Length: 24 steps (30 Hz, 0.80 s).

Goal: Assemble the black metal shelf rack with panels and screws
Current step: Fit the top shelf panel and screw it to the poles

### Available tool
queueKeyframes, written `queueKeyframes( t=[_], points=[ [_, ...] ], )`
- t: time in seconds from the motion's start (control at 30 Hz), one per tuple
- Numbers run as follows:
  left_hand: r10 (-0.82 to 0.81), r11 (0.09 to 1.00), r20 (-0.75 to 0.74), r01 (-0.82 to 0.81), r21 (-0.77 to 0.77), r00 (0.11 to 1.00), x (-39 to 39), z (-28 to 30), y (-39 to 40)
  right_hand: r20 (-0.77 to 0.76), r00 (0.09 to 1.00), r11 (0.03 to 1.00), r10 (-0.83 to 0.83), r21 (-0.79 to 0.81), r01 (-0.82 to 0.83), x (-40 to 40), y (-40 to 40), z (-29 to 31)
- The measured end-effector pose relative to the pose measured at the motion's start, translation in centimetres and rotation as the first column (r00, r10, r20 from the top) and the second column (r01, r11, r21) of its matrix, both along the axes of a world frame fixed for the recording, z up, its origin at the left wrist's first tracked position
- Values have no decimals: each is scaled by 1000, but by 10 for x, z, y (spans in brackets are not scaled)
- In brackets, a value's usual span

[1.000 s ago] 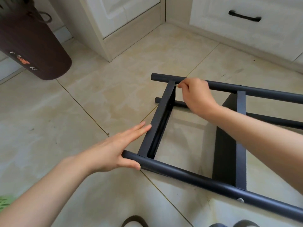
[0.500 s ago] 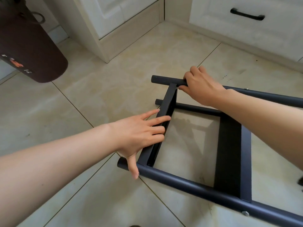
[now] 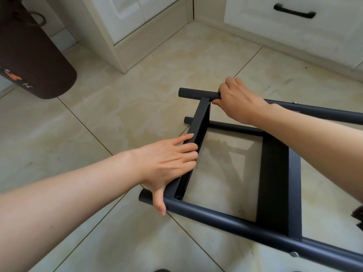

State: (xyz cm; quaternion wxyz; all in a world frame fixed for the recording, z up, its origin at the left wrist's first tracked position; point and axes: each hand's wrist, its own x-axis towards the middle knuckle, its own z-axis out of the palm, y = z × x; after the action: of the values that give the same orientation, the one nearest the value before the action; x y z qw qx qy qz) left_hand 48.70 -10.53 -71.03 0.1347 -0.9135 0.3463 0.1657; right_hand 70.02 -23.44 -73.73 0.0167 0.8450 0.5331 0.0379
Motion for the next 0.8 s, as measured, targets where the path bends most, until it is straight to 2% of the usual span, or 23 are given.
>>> queueKeyframes(
  t=[0.1,0.2,0.3,0.43,0.53,0.7,0.8],
  points=[
    [17,1000,2,-17,21,1000,0,-1,-2,-20,999,1000,-28,7,29,0,0,0],
    [63,998,8,-63,28,998,-4,-2,0,-117,988,994,-97,30,102,1,0,0],
    [129,991,-7,-129,21,992,-7,-4,2,-118,989,995,-93,19,96,1,0,0],
    [128,991,-29,-128,26,991,-8,-4,1,-169,981,995,-94,24,99,4,-1,1],
    [186,982,-75,-187,-14,980,-9,-3,1,-166,982,995,-91,32,98,4,-1,1],
    [289,952,-55,-293,-90,956,-20,-6,6,-195,975,990,-105,75,121,1,-3,0],
    [457,851,-114,-471,-233,882,-37,-9,9,-245,962,980,-122,124,156,-2,-3,1]
  ],
)
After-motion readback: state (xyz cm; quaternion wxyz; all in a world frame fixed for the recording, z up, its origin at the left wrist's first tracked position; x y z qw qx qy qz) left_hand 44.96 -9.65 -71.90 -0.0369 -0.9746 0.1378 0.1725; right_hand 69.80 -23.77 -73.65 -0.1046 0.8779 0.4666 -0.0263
